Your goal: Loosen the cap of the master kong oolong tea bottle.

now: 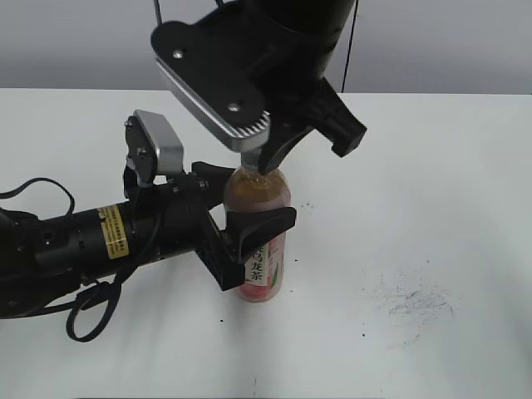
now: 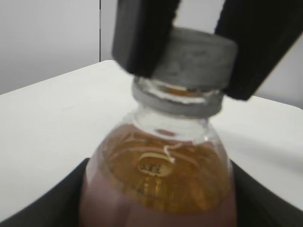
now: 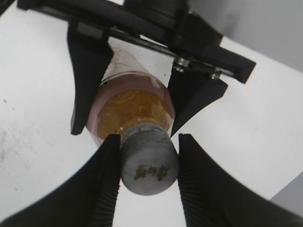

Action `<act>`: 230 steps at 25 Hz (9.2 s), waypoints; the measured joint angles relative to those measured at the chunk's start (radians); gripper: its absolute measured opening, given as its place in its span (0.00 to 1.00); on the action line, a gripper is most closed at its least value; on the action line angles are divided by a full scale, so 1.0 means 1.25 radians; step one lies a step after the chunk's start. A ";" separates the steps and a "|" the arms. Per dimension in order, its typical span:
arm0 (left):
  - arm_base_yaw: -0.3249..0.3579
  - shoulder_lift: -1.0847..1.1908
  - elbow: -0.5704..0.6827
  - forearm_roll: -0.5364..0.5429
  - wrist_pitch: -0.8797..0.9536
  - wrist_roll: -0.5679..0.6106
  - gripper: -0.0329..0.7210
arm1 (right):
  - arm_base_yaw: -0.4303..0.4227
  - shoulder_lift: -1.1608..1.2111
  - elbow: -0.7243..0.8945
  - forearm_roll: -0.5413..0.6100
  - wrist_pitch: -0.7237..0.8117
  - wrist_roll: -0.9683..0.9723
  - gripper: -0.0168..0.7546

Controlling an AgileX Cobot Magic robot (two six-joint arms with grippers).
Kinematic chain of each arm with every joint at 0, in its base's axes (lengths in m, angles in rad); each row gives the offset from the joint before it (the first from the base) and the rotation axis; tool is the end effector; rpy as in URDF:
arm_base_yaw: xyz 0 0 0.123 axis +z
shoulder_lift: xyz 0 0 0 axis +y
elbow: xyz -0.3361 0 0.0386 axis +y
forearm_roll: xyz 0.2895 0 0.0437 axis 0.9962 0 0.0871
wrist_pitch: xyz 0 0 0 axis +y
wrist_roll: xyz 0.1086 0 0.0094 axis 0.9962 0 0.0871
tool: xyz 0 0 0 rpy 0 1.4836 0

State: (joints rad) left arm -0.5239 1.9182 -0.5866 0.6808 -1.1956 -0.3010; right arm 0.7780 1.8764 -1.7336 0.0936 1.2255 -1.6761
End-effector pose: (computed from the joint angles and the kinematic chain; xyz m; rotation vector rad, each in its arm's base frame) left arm 0.2705 -0.2300 0.1423 0.8962 1.5330 -0.9259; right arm 0.3222 0.3309 0.3299 -2.6649 0.9824 -0.0612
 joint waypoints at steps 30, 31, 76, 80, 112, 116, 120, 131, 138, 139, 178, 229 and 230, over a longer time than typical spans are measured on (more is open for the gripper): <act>-0.001 0.000 -0.001 -0.005 0.001 -0.005 0.64 | 0.002 -0.001 0.000 -0.044 -0.004 -0.354 0.46; -0.001 0.000 -0.001 -0.005 0.001 -0.005 0.64 | 0.002 -0.001 0.000 -0.054 -0.004 -0.311 0.50; -0.001 0.000 -0.001 -0.006 0.001 -0.005 0.64 | 0.002 -0.001 0.000 -0.022 -0.003 1.505 0.45; -0.001 0.000 -0.001 -0.006 0.001 -0.005 0.64 | 0.002 -0.001 0.000 -0.019 -0.004 1.441 0.38; -0.001 0.000 -0.001 -0.007 0.000 -0.006 0.64 | 0.002 -0.001 -0.007 0.002 0.002 -0.810 0.39; -0.001 0.000 -0.001 -0.008 0.001 -0.006 0.64 | 0.002 -0.002 -0.007 -0.013 0.002 -0.897 0.38; -0.001 0.000 -0.001 -0.005 -0.001 -0.007 0.64 | 0.002 -0.007 -0.006 -0.015 0.004 -0.916 0.38; -0.001 0.001 0.000 0.000 -0.002 -0.007 0.64 | 0.002 -0.044 -0.009 -0.065 -0.003 -0.919 0.37; -0.001 0.001 0.000 0.000 -0.002 -0.007 0.64 | 0.000 -0.045 -0.009 -0.139 -0.003 -0.715 0.37; -0.001 0.001 0.000 0.000 -0.002 -0.007 0.64 | -0.004 -0.045 -0.009 -0.167 -0.003 -0.631 0.37; -0.001 0.001 0.000 0.004 -0.003 -0.007 0.64 | -0.326 0.167 0.375 -0.016 -0.149 0.994 0.64; -0.002 -0.276 0.000 -0.059 0.063 -0.006 0.82 | -0.326 0.167 0.376 -0.016 -0.181 1.052 0.66; -0.002 -0.298 0.000 -0.059 0.095 -0.006 0.82 | -0.326 0.167 0.376 -0.016 -0.181 1.055 0.66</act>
State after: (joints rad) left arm -0.5268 1.5454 -0.5862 0.6065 -1.0774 -0.3090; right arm 0.3709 2.0857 -1.2640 0.0734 0.9986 -0.3573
